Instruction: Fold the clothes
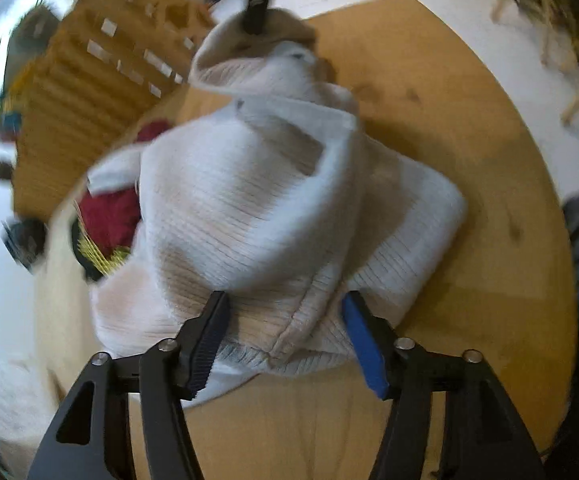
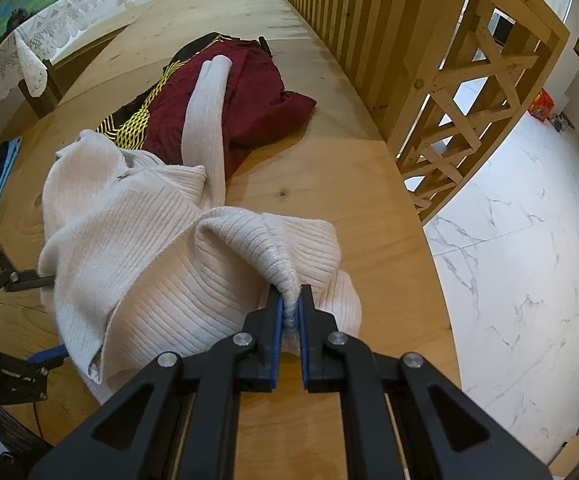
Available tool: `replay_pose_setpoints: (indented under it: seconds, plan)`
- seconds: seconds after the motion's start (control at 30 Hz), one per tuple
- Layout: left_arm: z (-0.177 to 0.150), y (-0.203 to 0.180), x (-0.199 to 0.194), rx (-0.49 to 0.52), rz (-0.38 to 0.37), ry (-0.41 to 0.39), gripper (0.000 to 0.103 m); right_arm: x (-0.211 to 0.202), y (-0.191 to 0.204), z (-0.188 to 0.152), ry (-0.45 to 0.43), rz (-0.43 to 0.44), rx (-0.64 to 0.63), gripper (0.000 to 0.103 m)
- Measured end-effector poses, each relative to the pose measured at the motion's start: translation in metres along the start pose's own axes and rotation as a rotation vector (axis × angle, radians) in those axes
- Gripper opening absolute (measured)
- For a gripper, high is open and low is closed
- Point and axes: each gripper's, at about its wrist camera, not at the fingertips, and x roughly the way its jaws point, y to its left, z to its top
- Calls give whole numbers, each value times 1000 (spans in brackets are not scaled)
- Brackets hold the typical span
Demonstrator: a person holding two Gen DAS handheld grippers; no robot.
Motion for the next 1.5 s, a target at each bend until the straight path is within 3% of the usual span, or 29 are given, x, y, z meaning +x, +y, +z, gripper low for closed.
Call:
replay_pose_setpoints:
  seconds: [0.1,0.27,0.4,0.53,0.67,0.8,0.9,0.97,1.13,1.23,1.33,1.4,1.5]
  plan:
    - [5,14,-1,-61,-19,-3,10,-1,2,0,1,0,-9,7]
    - [4,28,-20,-101,-52,-39,10,-8,-6,0,-24,12,6,7]
    - [0,49,-32,-168,-29,-72,9,-16,-18,1,-61,11,45,7]
    - [-5,101,-65,-368,-55,-208,8,-46,-25,5,-160,30,82,7]
    - [-25,148,-126,-556,-47,-403,4,-104,-21,17,-296,49,94,7]
    - [-55,177,-180,-653,-8,-529,4,-178,3,28,-447,64,49,7]
    - [-75,174,-194,-653,64,-501,4,-212,25,36,-494,49,-2,7]
    - [-88,169,-194,-669,74,-481,4,-217,38,36,-486,38,-20,7]
    - [-129,180,-221,-761,104,-523,4,-230,65,27,-487,41,-50,7]
    - [-147,190,-268,-794,165,-585,0,-259,83,30,-532,36,-72,7]
    - [-164,194,-346,-791,283,-659,0,-310,101,38,-611,39,-107,7]
    - [-174,199,-380,-790,302,-680,0,-337,111,47,-624,74,-117,7]
    - [-185,199,-385,-794,267,-606,0,-338,130,53,-583,11,-161,7]
